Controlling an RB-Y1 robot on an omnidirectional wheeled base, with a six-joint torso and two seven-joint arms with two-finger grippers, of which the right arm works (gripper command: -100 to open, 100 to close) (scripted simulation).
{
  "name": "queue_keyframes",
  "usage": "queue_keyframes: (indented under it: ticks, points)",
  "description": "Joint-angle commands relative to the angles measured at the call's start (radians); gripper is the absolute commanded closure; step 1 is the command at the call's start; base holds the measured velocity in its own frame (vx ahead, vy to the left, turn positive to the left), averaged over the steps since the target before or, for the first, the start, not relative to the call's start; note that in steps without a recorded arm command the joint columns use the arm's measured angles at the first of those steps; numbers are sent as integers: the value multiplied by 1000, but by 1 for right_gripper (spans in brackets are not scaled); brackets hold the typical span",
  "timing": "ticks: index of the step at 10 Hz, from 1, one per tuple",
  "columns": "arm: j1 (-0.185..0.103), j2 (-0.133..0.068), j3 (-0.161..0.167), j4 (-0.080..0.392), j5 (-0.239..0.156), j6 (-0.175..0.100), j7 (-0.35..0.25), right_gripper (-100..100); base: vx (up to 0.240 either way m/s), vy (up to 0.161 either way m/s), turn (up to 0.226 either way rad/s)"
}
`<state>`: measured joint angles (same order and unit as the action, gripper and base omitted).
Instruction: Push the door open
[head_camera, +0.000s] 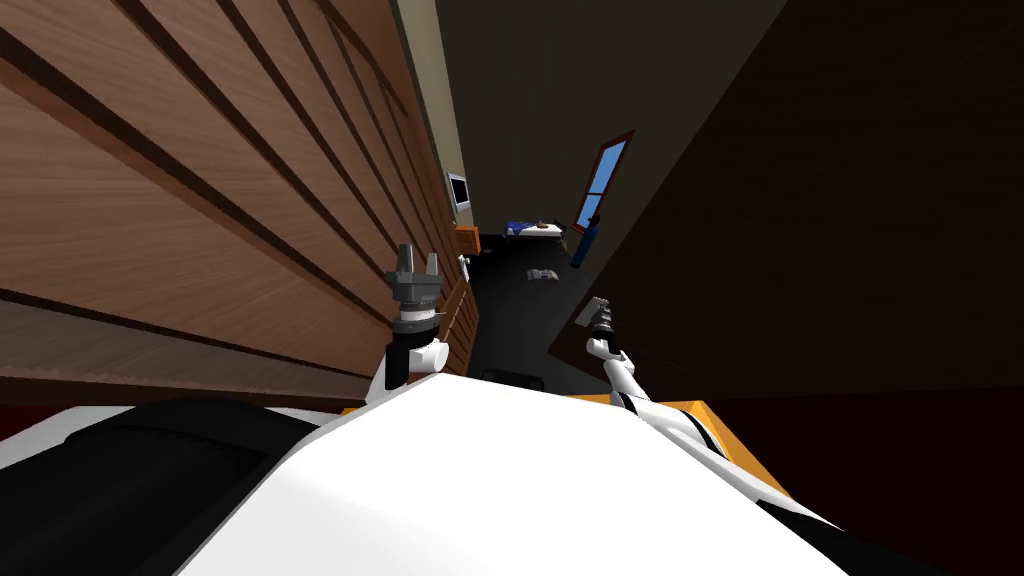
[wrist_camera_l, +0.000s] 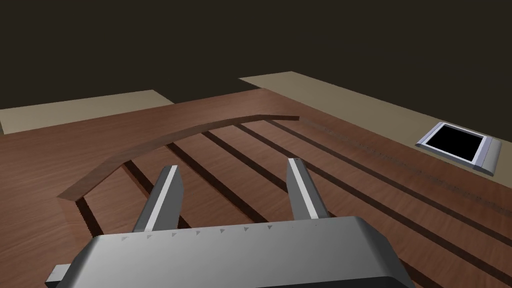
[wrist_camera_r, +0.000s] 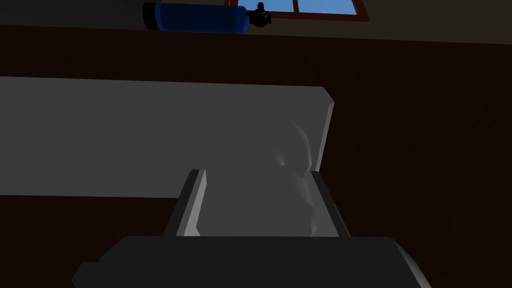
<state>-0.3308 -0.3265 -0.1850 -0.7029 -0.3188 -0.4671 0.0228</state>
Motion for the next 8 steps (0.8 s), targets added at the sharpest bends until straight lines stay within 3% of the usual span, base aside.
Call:
queue_keyframes:
  ticks: [1,2,3,8]
  points:
    - [-6,6,-22,-4,-1,4,17,100,178,47,-73]
    - [-11,11,-31,2,-1,6,25,100,163,46,-61]
    - [-6,10,-25,0,-1,6,21,100,74,18,-26]
    - [0,-5,-68,12,-17,0,37,100,169,-4,-33]
